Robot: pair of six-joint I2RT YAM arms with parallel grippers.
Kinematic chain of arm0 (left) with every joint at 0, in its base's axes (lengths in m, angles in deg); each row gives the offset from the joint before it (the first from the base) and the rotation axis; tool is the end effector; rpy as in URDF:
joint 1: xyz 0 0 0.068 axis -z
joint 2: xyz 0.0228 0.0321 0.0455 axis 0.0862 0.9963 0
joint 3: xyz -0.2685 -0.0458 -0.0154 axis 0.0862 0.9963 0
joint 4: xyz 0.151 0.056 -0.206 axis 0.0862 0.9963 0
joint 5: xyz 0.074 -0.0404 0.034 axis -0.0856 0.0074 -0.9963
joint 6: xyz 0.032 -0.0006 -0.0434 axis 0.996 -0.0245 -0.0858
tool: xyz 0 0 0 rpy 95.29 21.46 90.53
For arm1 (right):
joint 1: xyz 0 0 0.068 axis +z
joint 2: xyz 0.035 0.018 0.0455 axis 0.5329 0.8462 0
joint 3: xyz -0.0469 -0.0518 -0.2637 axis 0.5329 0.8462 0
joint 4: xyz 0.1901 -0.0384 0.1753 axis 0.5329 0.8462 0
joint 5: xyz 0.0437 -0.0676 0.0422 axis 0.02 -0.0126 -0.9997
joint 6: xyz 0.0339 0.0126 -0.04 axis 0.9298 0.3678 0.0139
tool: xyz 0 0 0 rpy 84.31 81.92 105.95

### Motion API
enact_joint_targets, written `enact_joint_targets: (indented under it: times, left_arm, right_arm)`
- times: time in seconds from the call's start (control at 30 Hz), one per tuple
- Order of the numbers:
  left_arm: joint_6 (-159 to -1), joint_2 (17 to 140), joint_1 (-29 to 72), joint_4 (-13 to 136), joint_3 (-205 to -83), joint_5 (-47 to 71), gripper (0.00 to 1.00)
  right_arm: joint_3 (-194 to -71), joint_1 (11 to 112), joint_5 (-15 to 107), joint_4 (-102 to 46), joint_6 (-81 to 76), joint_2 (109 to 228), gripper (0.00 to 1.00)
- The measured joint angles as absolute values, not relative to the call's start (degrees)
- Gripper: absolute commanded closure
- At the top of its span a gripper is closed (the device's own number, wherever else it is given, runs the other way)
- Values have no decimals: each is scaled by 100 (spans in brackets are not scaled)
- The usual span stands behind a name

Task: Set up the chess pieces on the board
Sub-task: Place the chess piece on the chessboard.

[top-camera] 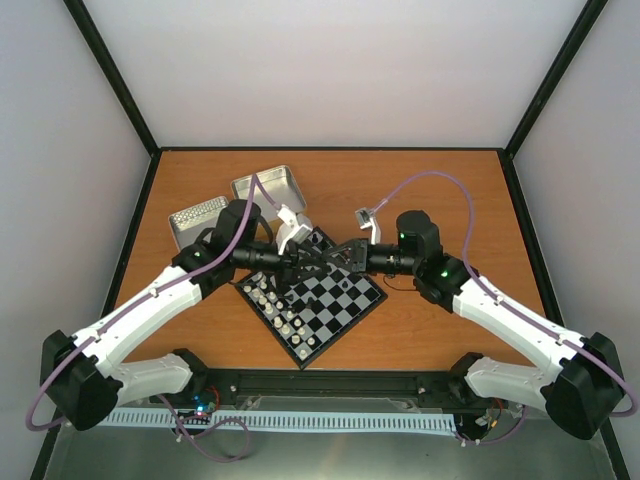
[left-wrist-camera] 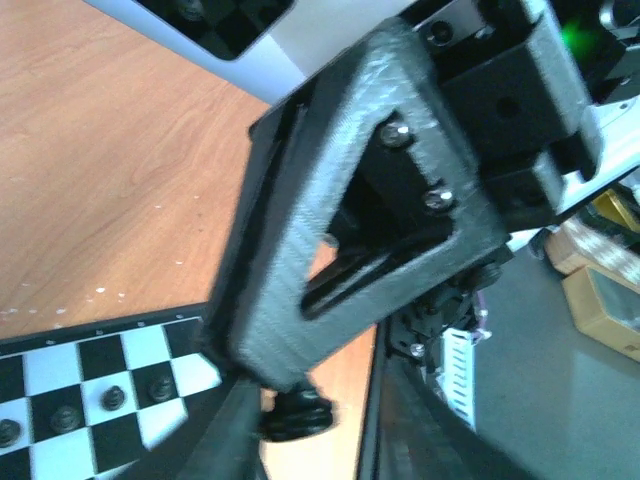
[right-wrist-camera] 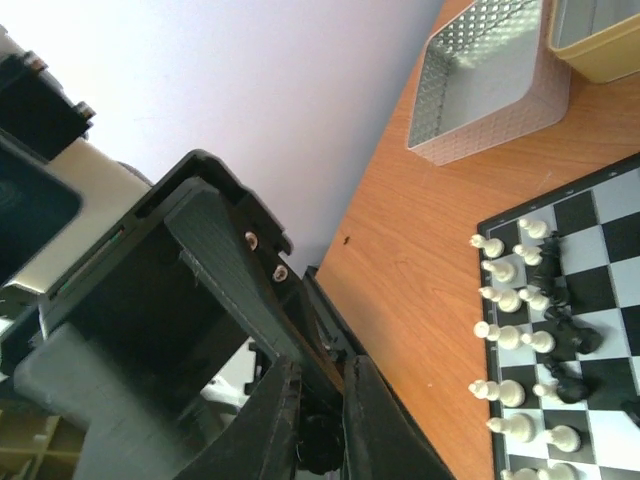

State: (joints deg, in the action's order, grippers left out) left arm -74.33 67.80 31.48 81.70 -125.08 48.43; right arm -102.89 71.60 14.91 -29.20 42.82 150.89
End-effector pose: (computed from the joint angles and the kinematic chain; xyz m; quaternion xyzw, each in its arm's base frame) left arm 0.1819 -0.1654 0.3142 0.3943 0.7198 -0.4767 0.3150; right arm 0.1797 0.1765 0.3018 -0.1126 0.7772 0.5866 0.1980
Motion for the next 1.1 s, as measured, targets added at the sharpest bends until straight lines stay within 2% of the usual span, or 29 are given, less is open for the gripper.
enact_joint_targets:
  times: [0.07,0.17,0.4,0.67,0.83,1.1]
  left_arm:
    - [-7417,6795,3159,8159,-12522,4814,39]
    - [-7439,6828,3166,8172,-12567,4401,34]
    - [-7507,6893,3137,8257,-12583,3088,32]
    - [-7732,6786,3137,8284,-12600,1070,25]
    - [-7798,6548,3137,8183,-12598,408,23]
    - [-7809,6515,3137,8061,-12596,220,23]
  right_arm:
    - [-10289,7160,1631,-2885,4255,15083,97]
    - [-10304,7162,2018,-2505,4021,15054,97]
    - [-10505,7167,3878,-933,3088,15050,97]
    - [-10119,7438,5628,-28,2679,15144,97]
    - [-9705,7836,5945,42,2690,15398,97]
    - [-9640,8078,6070,-197,2690,16191,97]
